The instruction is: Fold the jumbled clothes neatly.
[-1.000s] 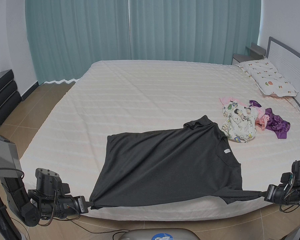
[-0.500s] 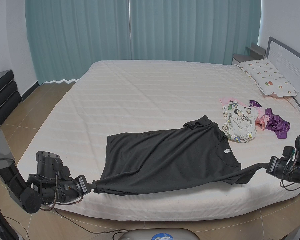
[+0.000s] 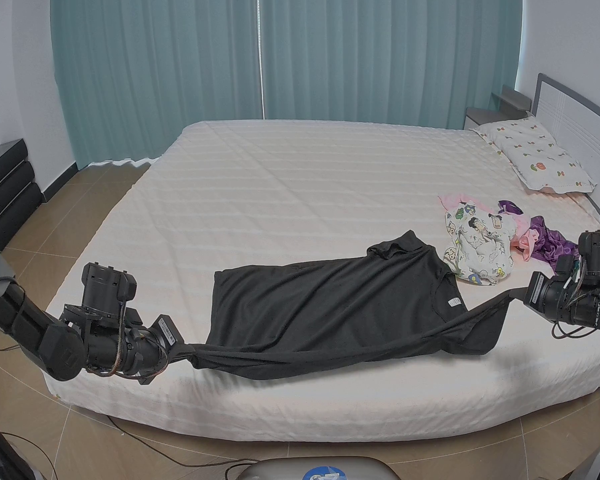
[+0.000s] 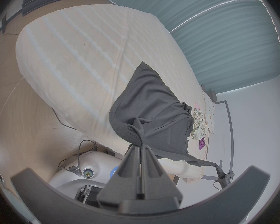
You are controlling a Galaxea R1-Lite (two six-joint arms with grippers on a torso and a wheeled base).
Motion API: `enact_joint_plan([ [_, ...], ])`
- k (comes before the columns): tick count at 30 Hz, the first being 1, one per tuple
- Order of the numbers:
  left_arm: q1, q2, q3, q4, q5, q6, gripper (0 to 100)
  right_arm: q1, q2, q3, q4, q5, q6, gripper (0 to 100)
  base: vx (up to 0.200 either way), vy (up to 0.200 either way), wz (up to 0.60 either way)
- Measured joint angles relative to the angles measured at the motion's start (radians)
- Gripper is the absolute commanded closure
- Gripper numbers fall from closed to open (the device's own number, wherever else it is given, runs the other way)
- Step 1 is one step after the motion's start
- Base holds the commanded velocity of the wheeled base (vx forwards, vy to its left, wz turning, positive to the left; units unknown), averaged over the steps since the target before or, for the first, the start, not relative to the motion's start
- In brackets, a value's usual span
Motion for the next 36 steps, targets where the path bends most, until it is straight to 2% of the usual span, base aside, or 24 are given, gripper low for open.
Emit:
enact_joint_plan([
  [11, 0.033, -0.077, 0.005, 0.053, -0.003, 0.003, 100, 0.004, 0.020, 0.056, 0.019, 0.004, -0.036, 100, 0.000, 0.000, 0.00],
  [20, 0.031, -0.011, -0.015, 0.056, -0.021, 0.001, 100, 0.004, 0.015, 0.003, 0.019, 0.006, -0.029, 100, 0.000, 0.000, 0.00],
  [28, 0.040, 0.080, -0.123, 0.061, -0.025, -0.021, 100, 0.018, 0.062, -0.093, 0.030, 0.001, -0.028, 100, 0.000, 0.000, 0.00],
  [36, 0.046, 0.191, -0.251, 0.061, -0.017, -0.066, 100, 0.036, 0.197, -0.228, 0.031, -0.010, -0.027, 100, 0.000, 0.000, 0.00],
])
